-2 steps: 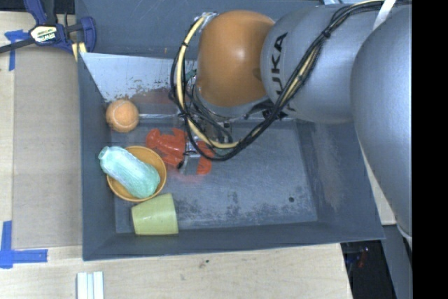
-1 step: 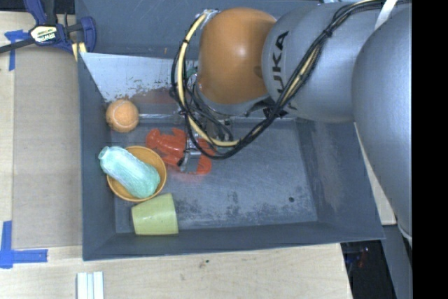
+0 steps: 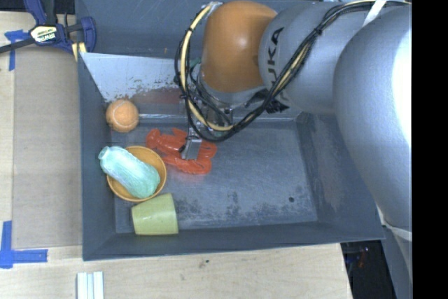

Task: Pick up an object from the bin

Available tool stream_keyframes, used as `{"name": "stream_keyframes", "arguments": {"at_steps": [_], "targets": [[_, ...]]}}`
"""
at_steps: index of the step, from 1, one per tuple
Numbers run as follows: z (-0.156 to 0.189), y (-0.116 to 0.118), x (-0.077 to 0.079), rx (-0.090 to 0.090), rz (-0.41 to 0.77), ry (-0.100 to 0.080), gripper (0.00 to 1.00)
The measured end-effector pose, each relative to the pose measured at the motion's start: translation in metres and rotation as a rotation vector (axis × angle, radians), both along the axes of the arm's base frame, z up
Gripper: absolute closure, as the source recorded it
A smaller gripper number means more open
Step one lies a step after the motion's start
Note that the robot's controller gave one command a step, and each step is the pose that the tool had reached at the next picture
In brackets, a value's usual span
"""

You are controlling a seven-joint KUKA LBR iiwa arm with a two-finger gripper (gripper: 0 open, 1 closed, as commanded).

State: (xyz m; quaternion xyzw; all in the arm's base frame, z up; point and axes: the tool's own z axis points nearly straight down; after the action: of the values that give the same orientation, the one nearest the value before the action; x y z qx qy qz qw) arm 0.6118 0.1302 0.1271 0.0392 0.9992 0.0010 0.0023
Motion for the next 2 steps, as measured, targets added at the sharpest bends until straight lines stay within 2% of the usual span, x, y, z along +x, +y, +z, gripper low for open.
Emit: {"name": "stream_keyframes", "arguments": {"at_steps": [1,2], "targets": [[0.012,0.010,0.006,0.003,-0.020,-0.005,0.00],[-0.024,0.011,-0.004,0.001,-0.320,0.002,0.00]]}}
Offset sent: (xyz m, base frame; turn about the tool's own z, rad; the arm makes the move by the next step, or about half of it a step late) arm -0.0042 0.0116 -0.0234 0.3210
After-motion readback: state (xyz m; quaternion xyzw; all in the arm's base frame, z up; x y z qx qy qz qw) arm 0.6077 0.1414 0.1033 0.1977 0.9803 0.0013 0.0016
